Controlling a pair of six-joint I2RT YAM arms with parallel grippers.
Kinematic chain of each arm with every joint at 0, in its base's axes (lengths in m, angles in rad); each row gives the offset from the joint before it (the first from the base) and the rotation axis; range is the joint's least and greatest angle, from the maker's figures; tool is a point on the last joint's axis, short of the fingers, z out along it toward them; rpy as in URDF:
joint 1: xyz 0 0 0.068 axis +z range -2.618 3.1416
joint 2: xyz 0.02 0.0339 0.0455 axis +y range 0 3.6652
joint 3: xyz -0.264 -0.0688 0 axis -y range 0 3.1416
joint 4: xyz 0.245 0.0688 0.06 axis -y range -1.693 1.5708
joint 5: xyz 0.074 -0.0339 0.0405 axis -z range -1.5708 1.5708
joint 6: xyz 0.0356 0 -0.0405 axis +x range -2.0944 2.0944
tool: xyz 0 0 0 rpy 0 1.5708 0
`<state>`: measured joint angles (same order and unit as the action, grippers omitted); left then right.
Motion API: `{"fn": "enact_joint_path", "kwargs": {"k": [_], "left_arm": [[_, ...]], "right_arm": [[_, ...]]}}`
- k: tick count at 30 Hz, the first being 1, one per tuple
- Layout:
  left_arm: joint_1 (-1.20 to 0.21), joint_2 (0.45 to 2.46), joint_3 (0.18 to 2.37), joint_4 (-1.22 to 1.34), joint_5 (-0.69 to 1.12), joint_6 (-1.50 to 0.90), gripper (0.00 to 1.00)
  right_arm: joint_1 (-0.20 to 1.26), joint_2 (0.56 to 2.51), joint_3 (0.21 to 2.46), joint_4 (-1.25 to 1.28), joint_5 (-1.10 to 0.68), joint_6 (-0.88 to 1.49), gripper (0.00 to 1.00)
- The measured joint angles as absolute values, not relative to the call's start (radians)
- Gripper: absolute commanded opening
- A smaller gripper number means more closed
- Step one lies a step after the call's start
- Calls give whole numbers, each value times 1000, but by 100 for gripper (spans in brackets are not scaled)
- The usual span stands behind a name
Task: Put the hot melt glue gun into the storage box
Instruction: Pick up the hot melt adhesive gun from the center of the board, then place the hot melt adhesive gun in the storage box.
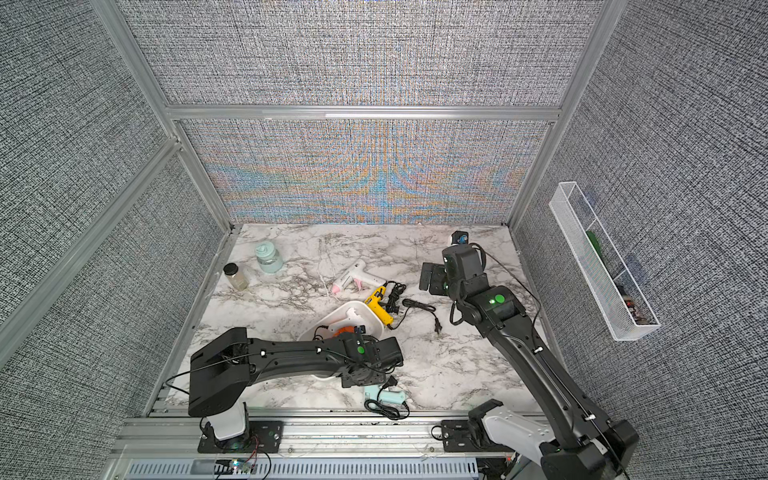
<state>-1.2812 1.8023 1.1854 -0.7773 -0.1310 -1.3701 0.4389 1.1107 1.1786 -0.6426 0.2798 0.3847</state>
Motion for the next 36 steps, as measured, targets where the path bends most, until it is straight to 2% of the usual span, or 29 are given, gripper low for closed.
{"fn": "enact_joint_path", "kwargs": {"k": [3, 6, 14, 21, 31, 36], "left_arm": [[-1275, 1810, 1177, -758, -111, -1372, 69], [-1267, 1840, 1178, -725, -89, -1369, 62], [-1254, 1859, 1170, -682, -68, -1357, 35], [-1255, 1815, 1194, -719, -54, -1322, 21], [-1234, 1663, 1573, -1115, -164, -1081, 14], [-1209, 1714, 1868, -1429, -427, -854, 13]], "right_arm": [[437, 1116, 1176, -639, 279, 382, 99], [432, 1118, 1168, -639, 273, 382, 99], [416, 1112, 1161, -639, 271, 381, 99], [406, 1112, 1163, -638, 264, 377, 99], [401, 1099, 1161, -621, 256, 371, 99], [401, 1089, 1147, -615, 252, 371, 99]]}}
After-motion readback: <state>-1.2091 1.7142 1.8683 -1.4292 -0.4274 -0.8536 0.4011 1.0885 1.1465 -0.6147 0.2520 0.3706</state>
